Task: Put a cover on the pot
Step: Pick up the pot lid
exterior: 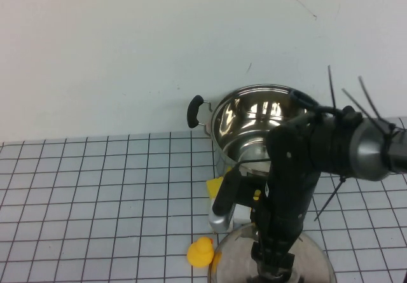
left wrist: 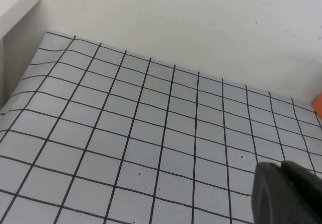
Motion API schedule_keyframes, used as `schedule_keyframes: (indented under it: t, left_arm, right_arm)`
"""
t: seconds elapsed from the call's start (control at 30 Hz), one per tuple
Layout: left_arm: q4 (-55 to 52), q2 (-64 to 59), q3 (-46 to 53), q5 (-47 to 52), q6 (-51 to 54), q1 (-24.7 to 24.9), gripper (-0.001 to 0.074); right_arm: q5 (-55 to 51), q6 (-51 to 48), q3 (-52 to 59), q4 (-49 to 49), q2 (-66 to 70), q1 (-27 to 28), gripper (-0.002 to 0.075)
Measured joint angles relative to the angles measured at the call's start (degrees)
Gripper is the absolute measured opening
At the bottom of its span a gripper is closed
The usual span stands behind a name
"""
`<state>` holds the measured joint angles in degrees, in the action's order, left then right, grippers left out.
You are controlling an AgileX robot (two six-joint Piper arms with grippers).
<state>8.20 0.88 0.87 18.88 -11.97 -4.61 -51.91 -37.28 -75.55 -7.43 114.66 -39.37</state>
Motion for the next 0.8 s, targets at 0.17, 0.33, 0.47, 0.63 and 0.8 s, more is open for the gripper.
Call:
schedule_keyframes:
  t: [0.17,0.33,0.47,0.63,0.8]
  left_arm:
    - [0.00,0.00,0.00,0.00,0.22,0.00,-0.0003]
    - [0.00,0.00,0.00,0.00,0.22,0.00,-0.0003]
    - [0.00,0.00,0.00,0.00,0.22,0.00,-0.0003]
    - [0.00,0.00,0.00,0.00,0.22,0.00,-0.0003]
    - [0.00,0.00,0.00,0.00,0.22,0.00,-0.0003]
  right_arm:
    - [1.15,3.03,0.00,3.43,3.07,0.00,0.0546]
    - [2.74,4.68,0.00,4.08,4.71,0.00,0.0545]
    - [3.30,6.09,-0.09,4.17,6.40,0.00,0.0545]
    - [2.59,6.69,-0.09,4.46,7.36,0.00,0.0498]
    - [-2.61,6.91,-2.07,5.83,7.09,0.75,0.0349]
